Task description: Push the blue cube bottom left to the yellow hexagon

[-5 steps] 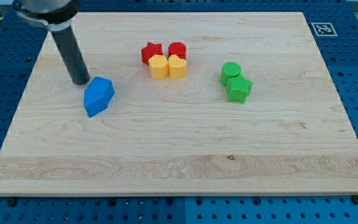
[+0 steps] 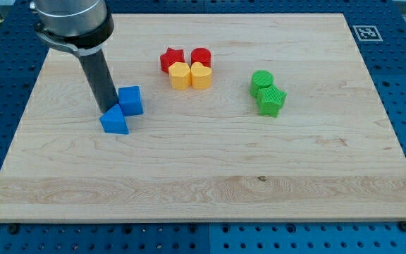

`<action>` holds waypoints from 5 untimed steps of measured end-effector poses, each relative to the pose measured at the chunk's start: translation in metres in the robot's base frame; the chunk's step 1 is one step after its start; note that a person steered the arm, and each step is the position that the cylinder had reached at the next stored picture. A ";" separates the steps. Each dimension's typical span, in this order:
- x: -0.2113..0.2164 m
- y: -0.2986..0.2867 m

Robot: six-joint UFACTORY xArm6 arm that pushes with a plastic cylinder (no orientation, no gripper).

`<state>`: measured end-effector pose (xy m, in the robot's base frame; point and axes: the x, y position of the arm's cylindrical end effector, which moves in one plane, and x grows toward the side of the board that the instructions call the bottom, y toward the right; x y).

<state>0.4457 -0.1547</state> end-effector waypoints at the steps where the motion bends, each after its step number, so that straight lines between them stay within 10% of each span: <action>1: 0.000 0.017; 5: -0.011 0.037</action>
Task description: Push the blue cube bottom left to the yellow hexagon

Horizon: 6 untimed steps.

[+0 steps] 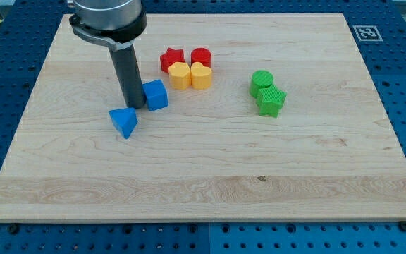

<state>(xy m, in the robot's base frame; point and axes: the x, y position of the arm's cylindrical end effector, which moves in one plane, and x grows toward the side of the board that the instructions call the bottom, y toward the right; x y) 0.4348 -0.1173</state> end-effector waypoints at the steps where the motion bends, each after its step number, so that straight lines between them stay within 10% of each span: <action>1: 0.000 0.007; 6: -0.004 0.022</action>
